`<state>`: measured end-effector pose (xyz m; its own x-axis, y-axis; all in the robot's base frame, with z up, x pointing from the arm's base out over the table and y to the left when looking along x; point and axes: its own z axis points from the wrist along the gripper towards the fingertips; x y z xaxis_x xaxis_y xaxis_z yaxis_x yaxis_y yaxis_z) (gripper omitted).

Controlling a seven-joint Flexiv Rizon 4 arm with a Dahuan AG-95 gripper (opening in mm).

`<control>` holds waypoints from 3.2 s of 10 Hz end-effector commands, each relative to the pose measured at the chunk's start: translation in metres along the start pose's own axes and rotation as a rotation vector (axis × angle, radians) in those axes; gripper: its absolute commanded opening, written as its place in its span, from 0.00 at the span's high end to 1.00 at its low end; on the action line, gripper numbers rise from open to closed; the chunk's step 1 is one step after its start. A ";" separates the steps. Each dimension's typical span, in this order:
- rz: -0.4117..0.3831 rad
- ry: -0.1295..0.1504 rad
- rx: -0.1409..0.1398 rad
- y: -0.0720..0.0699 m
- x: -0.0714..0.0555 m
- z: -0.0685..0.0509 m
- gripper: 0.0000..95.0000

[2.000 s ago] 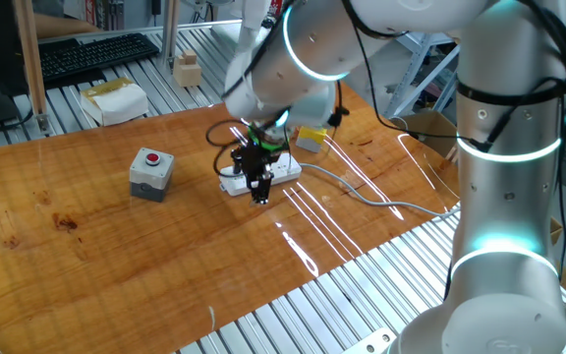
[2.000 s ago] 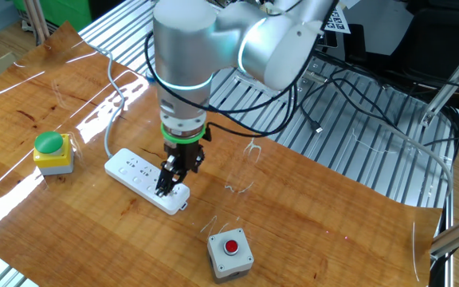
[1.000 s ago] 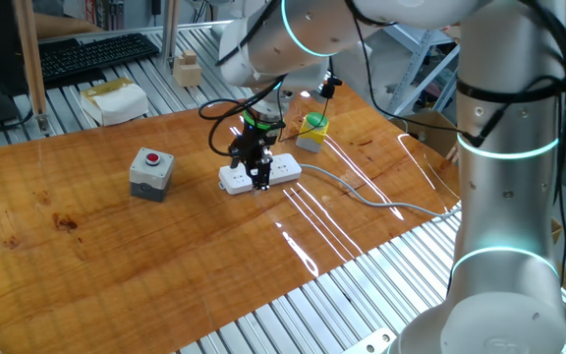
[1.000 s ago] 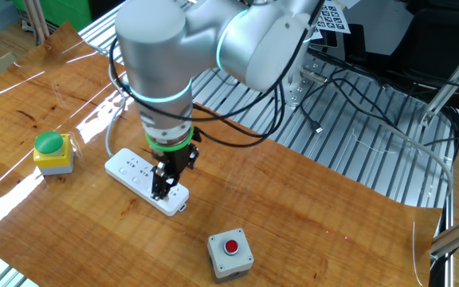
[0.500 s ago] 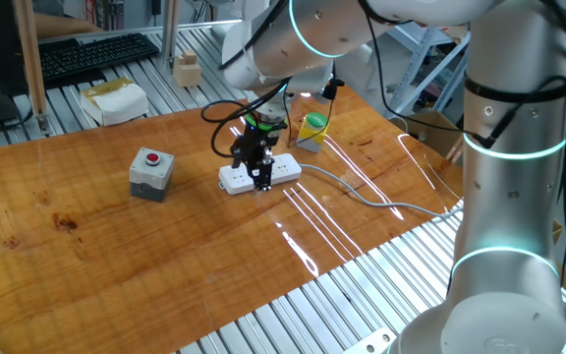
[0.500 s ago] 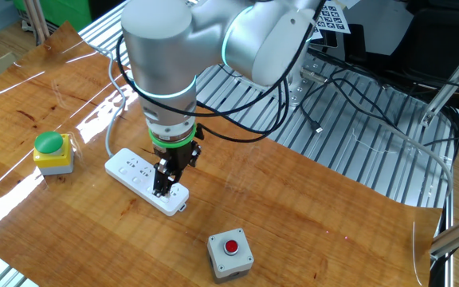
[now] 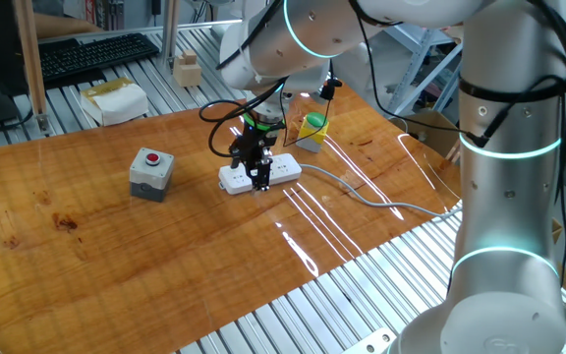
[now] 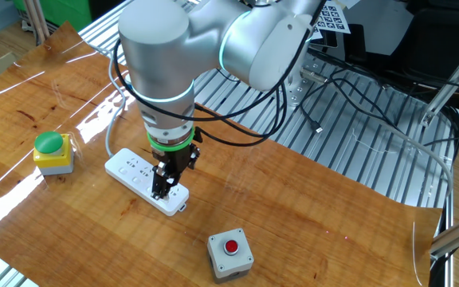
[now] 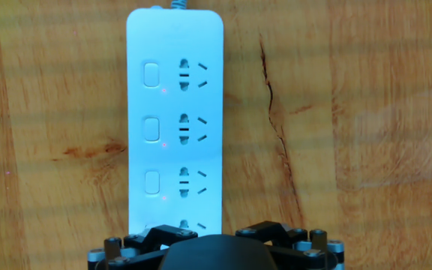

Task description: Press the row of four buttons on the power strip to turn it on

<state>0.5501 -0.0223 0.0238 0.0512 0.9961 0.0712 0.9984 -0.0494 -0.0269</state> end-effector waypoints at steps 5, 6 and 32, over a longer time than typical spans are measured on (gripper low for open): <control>0.000 0.001 0.001 0.001 0.000 0.001 0.00; 0.001 0.003 0.001 0.001 0.000 0.001 0.00; -1.397 -0.121 0.040 0.011 -0.062 -0.062 1.00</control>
<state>0.5534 -0.0679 0.0796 -0.8617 0.5068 0.0233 0.5056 0.8616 -0.0450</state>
